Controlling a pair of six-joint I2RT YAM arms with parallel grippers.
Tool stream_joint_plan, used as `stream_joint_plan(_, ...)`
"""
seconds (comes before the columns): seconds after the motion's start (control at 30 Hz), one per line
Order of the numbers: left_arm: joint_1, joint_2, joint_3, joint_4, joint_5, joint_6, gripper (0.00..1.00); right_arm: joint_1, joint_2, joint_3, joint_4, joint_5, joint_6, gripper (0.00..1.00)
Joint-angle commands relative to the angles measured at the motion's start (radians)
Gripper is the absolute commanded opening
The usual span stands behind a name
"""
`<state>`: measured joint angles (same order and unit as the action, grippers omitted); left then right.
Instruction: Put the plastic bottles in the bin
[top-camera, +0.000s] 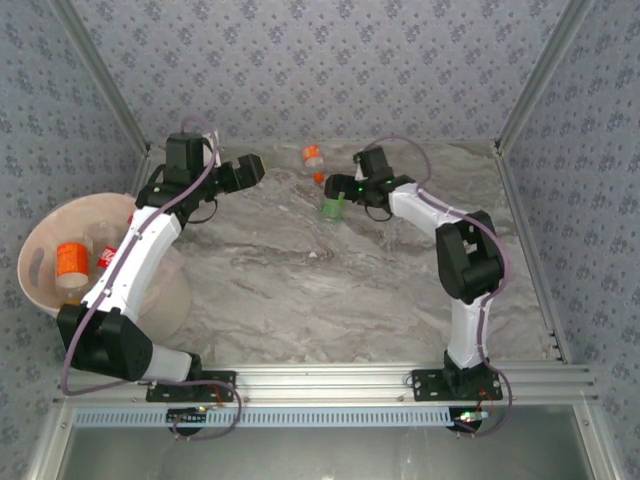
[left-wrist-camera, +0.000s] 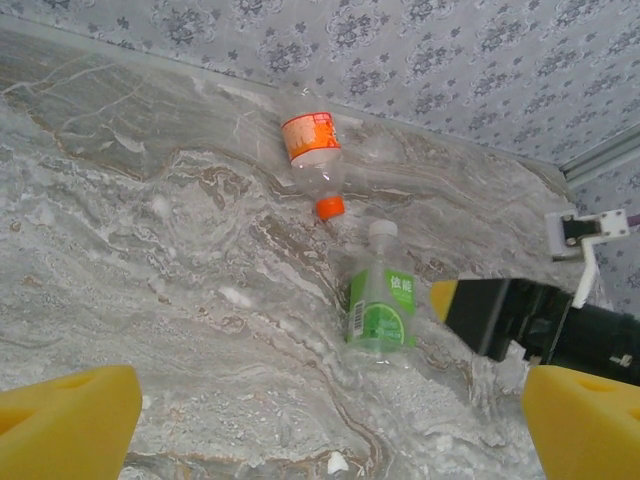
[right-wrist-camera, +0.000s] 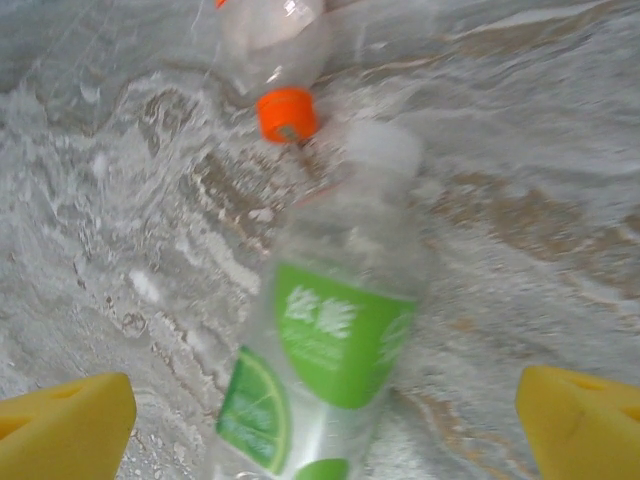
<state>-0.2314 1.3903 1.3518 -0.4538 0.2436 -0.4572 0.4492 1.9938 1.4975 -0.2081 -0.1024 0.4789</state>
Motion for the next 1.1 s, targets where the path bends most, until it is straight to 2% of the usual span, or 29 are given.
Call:
stream_joint_plan(0.0, -0.005, -0.017, -0.01, -0.011, 0.006, -0.004, 0.98, 0.045, 0.079, 0.056, -0.03, 0.147, 0.027, 1.0)
stream_joint_plan(0.1, -0.005, -0.016, -0.009, -0.022, 0.0, 0.001, 0.98, 0.082, 0.137, 0.122, -0.119, 0.265, 0.082, 1.0)
stream_joint_plan(0.23, -0.005, -0.014, -0.011, -0.026, -0.004, 0.004, 0.98, 0.114, 0.178, 0.148, -0.189, 0.304, 0.117, 0.97)
stream_joint_plan(0.53, -0.005, -0.001, -0.01, -0.027, 0.005, -0.003, 0.98, 0.129, 0.14, 0.046, -0.11, 0.286, 0.1, 0.73)
stream_joint_plan(0.77, -0.007, -0.003, -0.012, -0.028, 0.038, -0.015, 0.98, 0.126, -0.016, -0.146, 0.069, 0.227, 0.025, 0.56)
stream_joint_plan(1.07, -0.044, -0.013, -0.038, 0.044, 0.12, -0.044, 0.98, 0.113, -0.276, -0.389, 0.178, 0.143, -0.066, 0.51)
